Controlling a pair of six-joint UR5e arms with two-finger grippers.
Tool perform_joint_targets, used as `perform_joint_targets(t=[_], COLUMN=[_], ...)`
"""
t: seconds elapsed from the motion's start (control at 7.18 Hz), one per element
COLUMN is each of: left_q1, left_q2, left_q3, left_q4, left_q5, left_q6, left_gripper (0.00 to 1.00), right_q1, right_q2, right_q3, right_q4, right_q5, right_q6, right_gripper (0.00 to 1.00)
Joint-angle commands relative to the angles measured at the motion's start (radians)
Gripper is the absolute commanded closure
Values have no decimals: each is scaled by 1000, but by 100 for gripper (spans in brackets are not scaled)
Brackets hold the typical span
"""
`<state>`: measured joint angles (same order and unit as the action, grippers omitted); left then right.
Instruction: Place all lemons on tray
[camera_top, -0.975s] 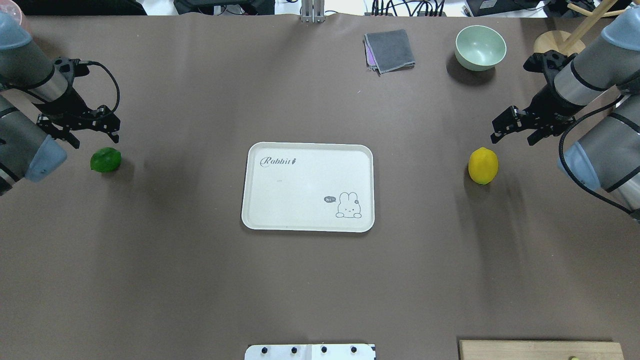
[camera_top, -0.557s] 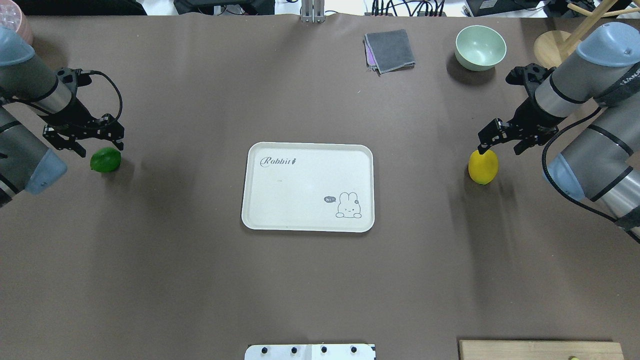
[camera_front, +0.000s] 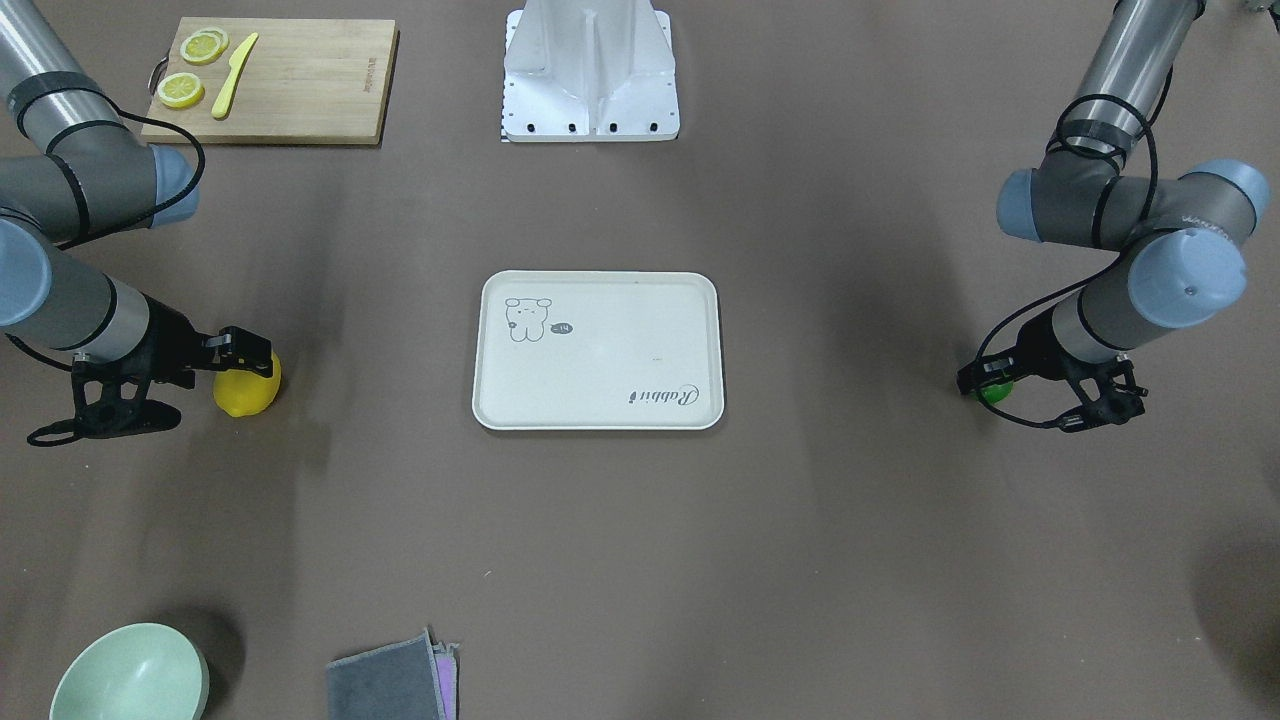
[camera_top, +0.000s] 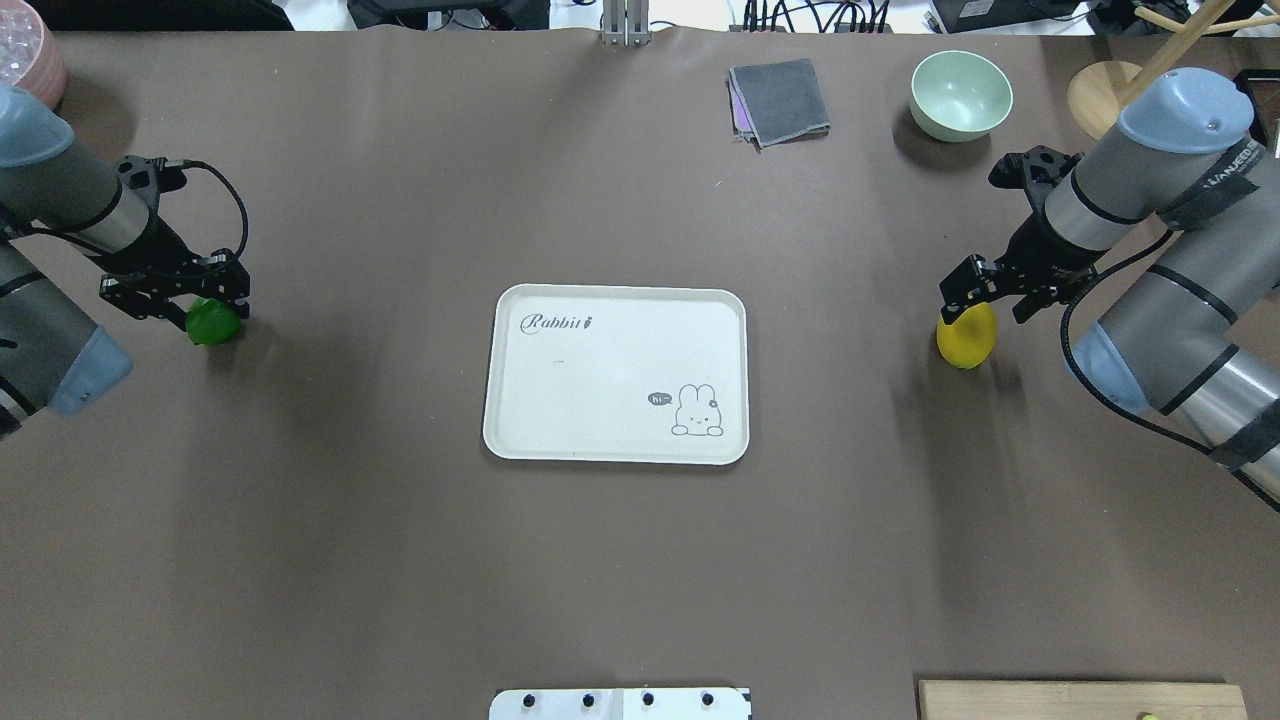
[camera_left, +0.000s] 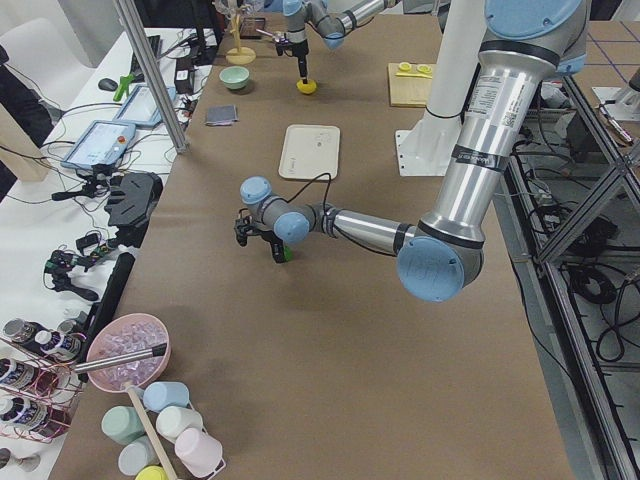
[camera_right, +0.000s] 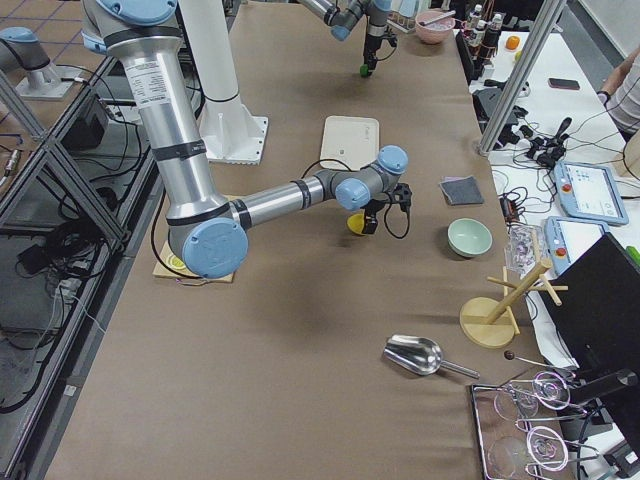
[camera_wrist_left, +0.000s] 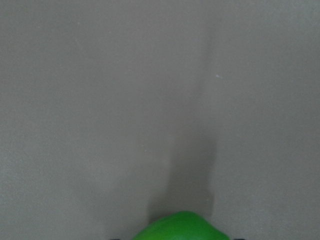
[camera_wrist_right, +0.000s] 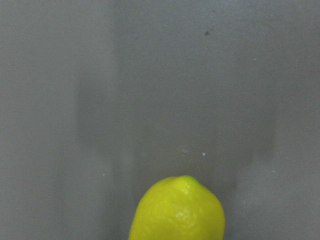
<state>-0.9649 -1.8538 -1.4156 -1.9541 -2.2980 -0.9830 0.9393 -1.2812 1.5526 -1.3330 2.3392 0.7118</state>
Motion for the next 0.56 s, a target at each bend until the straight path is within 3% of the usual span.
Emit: perform_joint_targets(t=[0.0,0.42], left_q1=[-9,-47], left_q2=[2,-27], left_q3=[-73,-274], left_q4=[106,486], left_q5=[-32,-41], left_q6=[16,190], left_gripper=[100,100], right_q1=[-14,-27], right_q2=[16,22], right_q3=[-20,-95], right_q4=[0,81], right_q5=[-20,-21], right_q6=[0,0], right_gripper=[1,1])
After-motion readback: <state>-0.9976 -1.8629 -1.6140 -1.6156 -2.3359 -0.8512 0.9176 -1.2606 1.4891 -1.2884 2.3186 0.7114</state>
